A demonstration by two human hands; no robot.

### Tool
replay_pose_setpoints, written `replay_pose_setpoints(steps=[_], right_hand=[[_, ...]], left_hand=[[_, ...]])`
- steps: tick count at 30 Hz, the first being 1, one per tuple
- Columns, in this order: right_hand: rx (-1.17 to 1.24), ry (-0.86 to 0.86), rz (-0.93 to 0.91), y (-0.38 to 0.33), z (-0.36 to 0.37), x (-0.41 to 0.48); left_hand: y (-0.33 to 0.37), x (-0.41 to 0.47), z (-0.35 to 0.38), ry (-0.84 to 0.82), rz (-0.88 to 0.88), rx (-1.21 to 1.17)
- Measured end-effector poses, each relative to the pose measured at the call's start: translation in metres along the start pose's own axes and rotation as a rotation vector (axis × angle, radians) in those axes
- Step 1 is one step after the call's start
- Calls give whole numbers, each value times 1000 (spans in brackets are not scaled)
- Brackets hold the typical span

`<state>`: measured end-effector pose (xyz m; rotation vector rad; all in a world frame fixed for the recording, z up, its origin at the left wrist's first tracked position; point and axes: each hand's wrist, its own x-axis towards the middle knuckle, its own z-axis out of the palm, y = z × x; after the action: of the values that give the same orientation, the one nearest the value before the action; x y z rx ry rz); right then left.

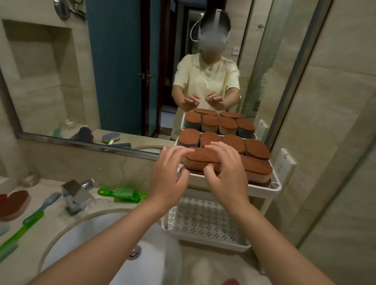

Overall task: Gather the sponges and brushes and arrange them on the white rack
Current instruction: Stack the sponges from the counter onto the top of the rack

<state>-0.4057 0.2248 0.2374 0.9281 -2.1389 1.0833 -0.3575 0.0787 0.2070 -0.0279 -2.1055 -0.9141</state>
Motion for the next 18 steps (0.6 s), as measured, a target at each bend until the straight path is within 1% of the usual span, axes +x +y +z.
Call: replay_pose_setpoints(steps=[3, 11, 18], right_hand=[[50, -24, -25, -25, 26, 2], [199, -179, -68, -89, 110, -1], [297, -314, -51, -154, 195, -9]], left_hand=[[-16, -10, -25, 17, -48, -2], [-74, -43, -111, 90, -197, 92], [-131, -69, -195, 171, -302, 161]])
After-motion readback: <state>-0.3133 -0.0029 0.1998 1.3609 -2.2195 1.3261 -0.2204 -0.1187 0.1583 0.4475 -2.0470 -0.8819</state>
